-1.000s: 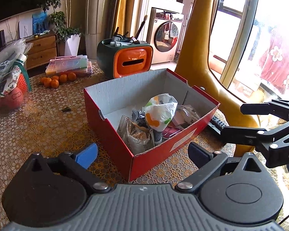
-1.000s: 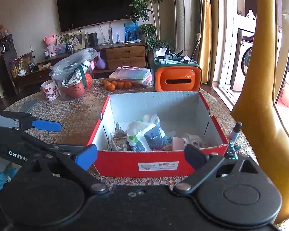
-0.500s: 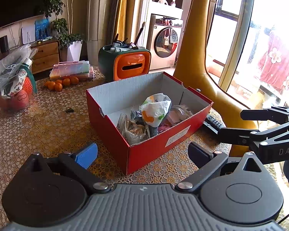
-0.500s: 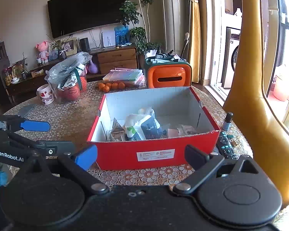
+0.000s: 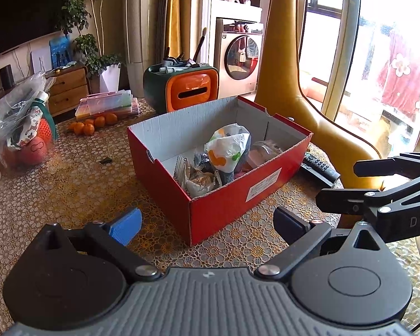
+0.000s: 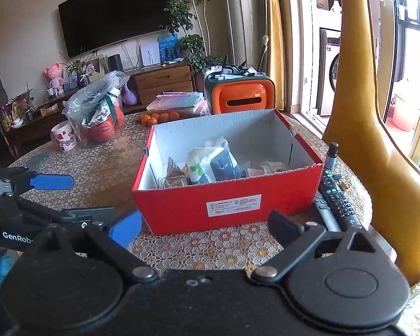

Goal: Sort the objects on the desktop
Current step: 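Pull both open tools back from the shoebox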

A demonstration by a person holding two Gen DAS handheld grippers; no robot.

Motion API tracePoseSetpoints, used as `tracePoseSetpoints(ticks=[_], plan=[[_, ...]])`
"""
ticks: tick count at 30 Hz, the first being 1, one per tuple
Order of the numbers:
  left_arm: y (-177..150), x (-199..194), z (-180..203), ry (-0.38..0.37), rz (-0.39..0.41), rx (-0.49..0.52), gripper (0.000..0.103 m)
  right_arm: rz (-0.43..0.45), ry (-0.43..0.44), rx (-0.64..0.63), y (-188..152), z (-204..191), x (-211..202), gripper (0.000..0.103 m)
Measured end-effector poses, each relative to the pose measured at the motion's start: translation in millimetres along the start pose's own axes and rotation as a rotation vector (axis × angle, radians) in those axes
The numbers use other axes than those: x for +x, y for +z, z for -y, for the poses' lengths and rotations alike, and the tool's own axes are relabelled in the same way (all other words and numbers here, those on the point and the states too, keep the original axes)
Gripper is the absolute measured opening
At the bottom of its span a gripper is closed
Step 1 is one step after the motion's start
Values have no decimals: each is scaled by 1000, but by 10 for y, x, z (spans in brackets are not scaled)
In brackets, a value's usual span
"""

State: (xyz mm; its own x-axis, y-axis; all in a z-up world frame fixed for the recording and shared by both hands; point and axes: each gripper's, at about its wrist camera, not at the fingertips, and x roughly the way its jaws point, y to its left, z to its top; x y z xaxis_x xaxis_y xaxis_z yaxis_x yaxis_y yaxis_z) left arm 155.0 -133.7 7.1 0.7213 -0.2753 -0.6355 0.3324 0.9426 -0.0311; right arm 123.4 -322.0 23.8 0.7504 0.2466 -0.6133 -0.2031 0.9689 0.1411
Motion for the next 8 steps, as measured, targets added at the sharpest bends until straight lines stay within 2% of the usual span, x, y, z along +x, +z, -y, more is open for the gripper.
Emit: tracePoseSetpoints(ticks=[8], plan=[[-30,-2,-45,-6,-7,-7,101,10,-13,50,-22,69,-61,97]])
